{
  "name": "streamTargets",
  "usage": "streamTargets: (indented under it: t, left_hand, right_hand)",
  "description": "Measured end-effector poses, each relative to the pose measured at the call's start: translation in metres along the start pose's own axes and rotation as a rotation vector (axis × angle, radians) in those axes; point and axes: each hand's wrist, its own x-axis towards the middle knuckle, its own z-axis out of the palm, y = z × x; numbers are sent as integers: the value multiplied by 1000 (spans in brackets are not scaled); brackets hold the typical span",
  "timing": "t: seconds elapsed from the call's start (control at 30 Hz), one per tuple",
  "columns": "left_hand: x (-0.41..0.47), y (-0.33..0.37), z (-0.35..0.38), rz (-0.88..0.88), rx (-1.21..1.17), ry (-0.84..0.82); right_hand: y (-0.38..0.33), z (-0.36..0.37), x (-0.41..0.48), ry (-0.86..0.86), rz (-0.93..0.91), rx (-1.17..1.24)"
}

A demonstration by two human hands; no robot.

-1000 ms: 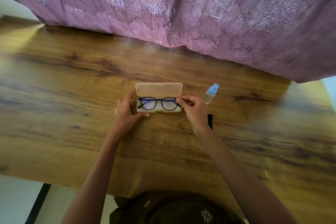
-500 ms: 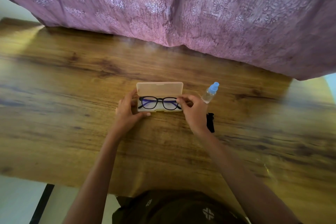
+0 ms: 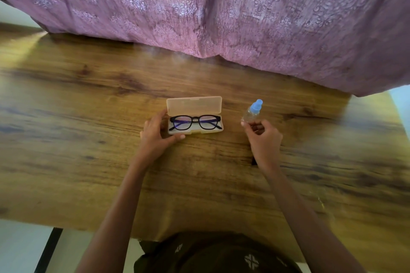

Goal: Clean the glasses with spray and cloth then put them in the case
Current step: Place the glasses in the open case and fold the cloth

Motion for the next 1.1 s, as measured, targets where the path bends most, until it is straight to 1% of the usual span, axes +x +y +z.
streamTargets:
  t: [0.13, 0.33, 0.43, 0.57, 0.67, 0.77, 0.87, 0.93, 1.03, 1.1]
  left_hand:
    - [1, -2, 1, 7, 20, -12]
    - [0, -5, 0, 18, 34, -21]
    - [-2, -4, -2, 20, -6, -23]
    - [-7, -7, -4, 9, -93, -12]
    - [-12, -10, -5, -3, -135, 18]
    - [-20, -4, -1, -1, -156, 129]
    - [-34, 13, 8, 132, -129, 291]
    - [-44, 26, 15, 255, -111, 318]
    - [-50, 42, 25, 402, -103, 238]
    - [-52, 53, 32, 443, -111, 137]
  right_hand:
    - [2, 0, 4, -28, 9, 3]
    - [19, -15, 6, -97, 19, -84]
    - [29, -24, 3, -161, 49, -174]
    - [36, -29, 1, -190, 44, -186]
    - [32, -31, 0, -210, 46, -166]
    - [25, -30, -2, -215, 81, -65]
    - [17, -26, -4, -234, 124, 18]
    - [12, -23, -5, -263, 180, 97]
    - [2, -20, -9, -340, 225, 264]
    - [-5, -18, -12, -390, 217, 371]
